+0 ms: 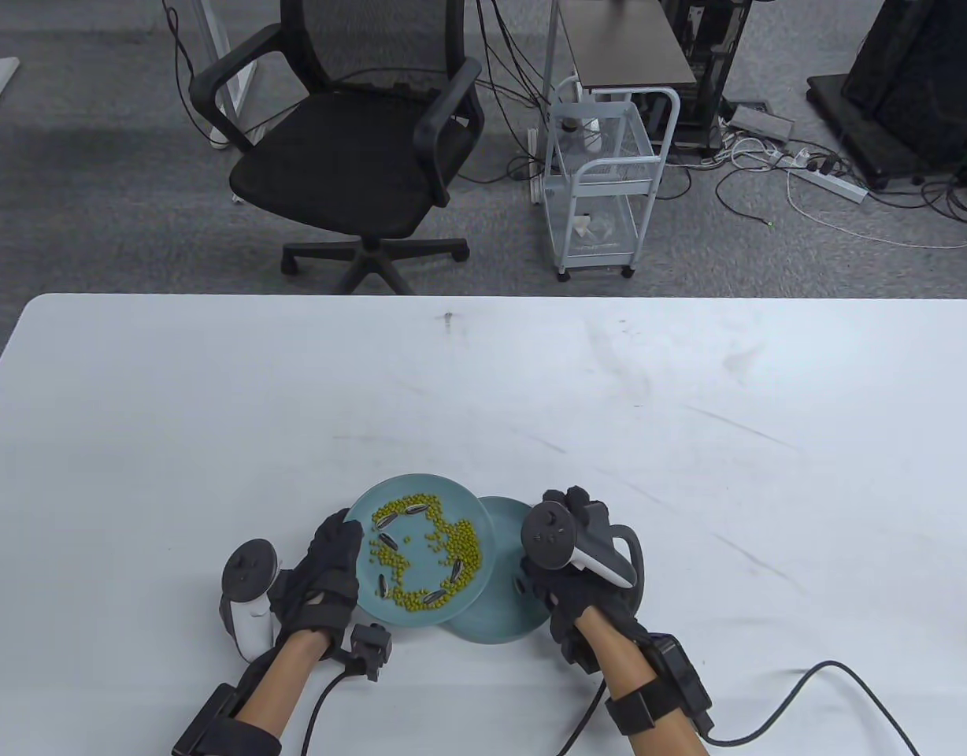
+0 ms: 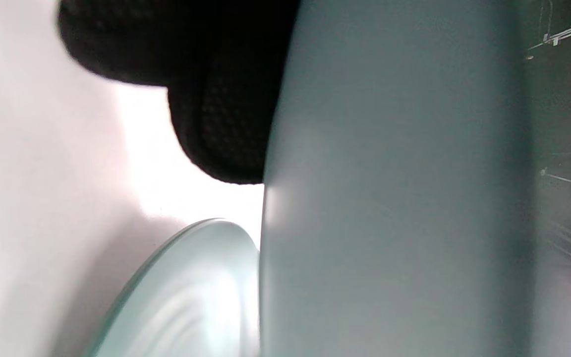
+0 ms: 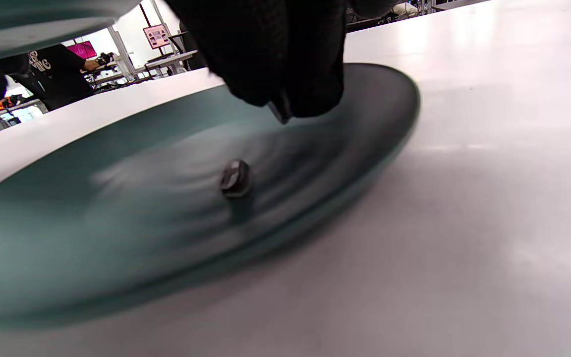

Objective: Pick sunflower seeds with hand pinch into plate

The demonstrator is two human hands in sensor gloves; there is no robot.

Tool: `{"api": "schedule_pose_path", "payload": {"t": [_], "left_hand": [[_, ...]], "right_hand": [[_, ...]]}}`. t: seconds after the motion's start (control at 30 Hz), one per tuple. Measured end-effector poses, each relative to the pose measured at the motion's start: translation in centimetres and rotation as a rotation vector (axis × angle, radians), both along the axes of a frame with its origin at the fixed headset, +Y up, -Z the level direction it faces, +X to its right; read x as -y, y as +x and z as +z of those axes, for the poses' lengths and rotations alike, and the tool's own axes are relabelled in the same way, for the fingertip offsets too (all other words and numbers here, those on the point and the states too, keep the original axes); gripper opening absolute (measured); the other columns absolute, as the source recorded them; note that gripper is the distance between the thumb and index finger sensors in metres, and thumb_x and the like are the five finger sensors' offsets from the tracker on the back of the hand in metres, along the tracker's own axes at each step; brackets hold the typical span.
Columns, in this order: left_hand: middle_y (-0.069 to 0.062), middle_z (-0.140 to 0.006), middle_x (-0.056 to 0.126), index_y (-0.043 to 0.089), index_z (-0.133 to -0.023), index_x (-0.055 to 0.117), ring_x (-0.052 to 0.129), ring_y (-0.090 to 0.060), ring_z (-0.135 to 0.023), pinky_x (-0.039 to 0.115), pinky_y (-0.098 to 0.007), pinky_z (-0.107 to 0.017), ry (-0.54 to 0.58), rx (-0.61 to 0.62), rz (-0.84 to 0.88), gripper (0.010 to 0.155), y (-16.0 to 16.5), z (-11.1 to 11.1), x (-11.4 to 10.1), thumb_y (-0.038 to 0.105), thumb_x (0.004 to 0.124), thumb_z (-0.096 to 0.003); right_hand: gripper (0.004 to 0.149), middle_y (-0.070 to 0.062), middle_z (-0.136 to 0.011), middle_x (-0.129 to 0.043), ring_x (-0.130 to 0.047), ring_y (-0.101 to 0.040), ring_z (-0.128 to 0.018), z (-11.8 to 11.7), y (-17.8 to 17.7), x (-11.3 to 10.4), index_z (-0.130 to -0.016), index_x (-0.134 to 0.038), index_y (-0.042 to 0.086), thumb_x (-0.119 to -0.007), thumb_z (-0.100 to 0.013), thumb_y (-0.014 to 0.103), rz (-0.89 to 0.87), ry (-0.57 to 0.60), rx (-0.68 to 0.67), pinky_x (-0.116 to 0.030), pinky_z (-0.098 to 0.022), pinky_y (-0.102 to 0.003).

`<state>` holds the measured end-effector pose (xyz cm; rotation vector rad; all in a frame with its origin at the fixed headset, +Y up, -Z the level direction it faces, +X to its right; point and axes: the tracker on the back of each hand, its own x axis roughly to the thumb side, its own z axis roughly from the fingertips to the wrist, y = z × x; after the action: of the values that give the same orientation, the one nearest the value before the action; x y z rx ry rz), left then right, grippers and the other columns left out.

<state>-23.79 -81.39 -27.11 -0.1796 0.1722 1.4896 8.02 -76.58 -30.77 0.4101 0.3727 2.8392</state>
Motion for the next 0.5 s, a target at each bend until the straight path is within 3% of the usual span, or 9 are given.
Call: {"api": "schedule_pose_path", "payload": {"t": [0.5], "left_hand": [[-0.013, -0.074, 0.092, 0.017, -0.103, 0.053, 0.104, -0.022, -0.037, 0.086, -0.037, -0.029, 0.006, 0.002, 0.001, 0.047, 0.00, 0.01, -0.06, 0.039, 0.062, -0.0630]], "right_hand": [[0.035, -0.036, -0.111, -0.036, -0.021, -0.065, -0.097, 0.04, 0.64, -0.32, -0.079, -0.089, -0.005, -0.087, -0.054, 0.019, -0.036, 0.012, 0.035, -0.021, -0.065, -0.077]]}}
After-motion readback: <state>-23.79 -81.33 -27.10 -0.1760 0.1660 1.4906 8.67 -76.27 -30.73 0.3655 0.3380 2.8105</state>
